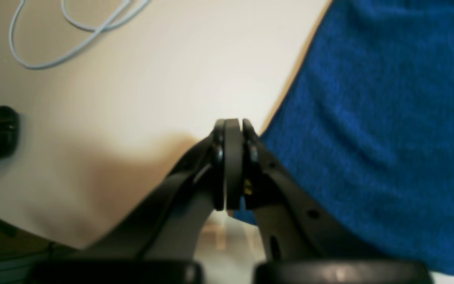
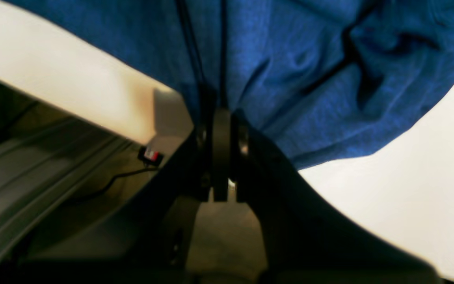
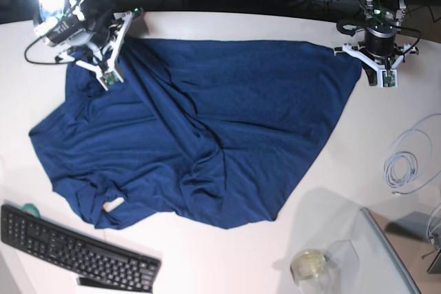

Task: Layout the t-shirt on the table in an organized manner, then fold the t-shirt properly
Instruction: 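Pull the shirt edges apart with both grippers to stretch it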

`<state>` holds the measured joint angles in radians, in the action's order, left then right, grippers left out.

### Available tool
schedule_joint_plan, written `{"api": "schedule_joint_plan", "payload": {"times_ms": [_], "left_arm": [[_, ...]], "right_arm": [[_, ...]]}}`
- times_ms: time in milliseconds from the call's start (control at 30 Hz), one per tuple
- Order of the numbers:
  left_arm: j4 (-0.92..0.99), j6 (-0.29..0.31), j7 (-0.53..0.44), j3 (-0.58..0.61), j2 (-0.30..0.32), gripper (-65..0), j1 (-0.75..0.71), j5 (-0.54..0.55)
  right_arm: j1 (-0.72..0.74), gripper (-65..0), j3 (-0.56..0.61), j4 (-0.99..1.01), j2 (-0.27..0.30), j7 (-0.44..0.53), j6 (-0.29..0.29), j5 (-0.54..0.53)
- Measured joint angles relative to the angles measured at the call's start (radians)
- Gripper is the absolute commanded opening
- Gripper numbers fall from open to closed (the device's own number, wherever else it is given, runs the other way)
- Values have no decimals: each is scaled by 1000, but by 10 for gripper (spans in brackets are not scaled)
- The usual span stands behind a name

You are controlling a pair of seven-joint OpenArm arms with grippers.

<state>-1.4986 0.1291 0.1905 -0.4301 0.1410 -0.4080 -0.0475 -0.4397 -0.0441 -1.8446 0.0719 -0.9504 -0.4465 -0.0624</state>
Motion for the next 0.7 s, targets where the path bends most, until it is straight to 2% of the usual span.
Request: {"api": "schedule_joint_plan", "payload": {"times_ms": [133,200,333,433,533,667,700], "left_arm": [[5,-1,3,83,4,-650,20,-1],[11,1,-3,132,3,-650,26,3],[56,6,0,166,-8,-650,76,2],[98,-2,-7,163,-2,-650,118,2],[147,-1,-6,163,-1,-650,135,1],[211,2,-4,164,-2,-650,138,1],[214,0,-10,164,1,-650,137,2]], "right_arm": [[-12,-647,0,57,1,-2,0,4],[3,-623,-2,97,-2,-5,0,2],[13,-444,-10,57,0,-99,1,16],[-8,-360,-66,-72,-10,-90,1,-3],[23,-330,-128,-98,-18,-39,3,8],[146,-330,-156,32,-50,-68,12,6],[166,-330,-161,65,-59,-64,39,-2]]}}
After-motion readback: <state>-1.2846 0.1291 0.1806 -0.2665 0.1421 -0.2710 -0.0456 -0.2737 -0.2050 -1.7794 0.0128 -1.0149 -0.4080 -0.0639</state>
